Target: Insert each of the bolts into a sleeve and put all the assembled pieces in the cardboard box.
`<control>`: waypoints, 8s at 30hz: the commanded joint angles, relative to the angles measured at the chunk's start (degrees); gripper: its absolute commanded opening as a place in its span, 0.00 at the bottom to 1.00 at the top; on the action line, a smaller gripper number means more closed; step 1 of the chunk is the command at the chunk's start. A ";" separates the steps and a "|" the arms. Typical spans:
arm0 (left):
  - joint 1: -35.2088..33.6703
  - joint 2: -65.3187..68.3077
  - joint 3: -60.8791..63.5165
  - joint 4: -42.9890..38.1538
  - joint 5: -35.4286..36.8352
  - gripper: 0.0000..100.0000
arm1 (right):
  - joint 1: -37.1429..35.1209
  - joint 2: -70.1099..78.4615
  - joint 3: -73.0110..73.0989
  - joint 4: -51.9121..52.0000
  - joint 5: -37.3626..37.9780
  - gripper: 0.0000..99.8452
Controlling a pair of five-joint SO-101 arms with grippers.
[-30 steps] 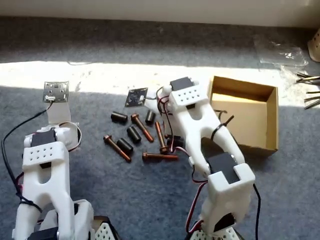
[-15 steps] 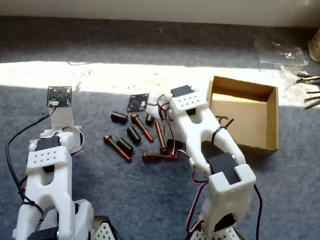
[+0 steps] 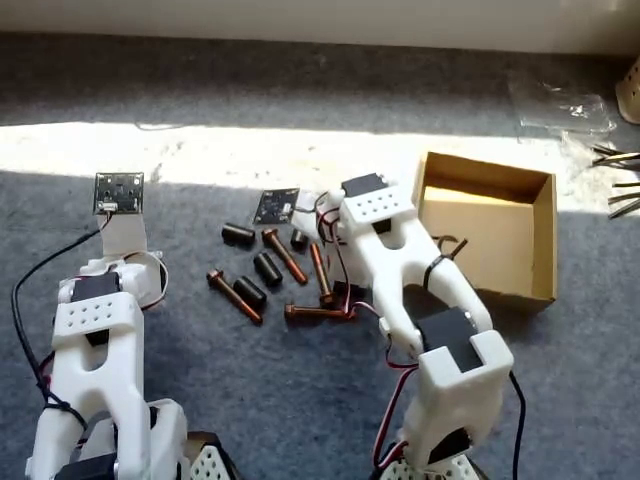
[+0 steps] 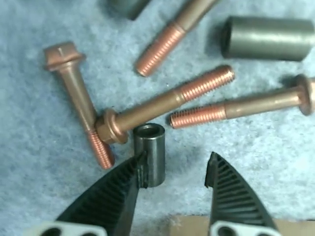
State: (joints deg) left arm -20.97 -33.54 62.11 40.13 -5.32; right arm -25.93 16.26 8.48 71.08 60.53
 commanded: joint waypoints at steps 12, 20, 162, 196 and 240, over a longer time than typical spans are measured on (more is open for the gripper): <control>1.36 -0.13 -0.31 -0.88 0.35 0.01 | -2.15 -0.13 6.02 -0.75 -0.88 0.19; 1.36 -0.13 -0.31 -0.88 0.35 0.01 | -2.15 -0.04 6.11 -6.64 -9.23 0.10; 20.70 24.84 -20.00 14.33 47.65 0.12 | 1.54 -118.55 80.31 -26.68 -48.70 0.00; 16.75 32.13 -24.66 15.30 35.96 0.00 | 1.27 -119.08 83.03 -26.95 -47.91 0.00; 17.80 -50.77 -2.42 20.04 2.46 0.00 | -4.79 -119.08 93.41 -43.47 -48.70 0.00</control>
State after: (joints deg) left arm -4.79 -81.89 60.26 63.52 -2.59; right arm -30.24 -101.98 95.69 29.49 11.56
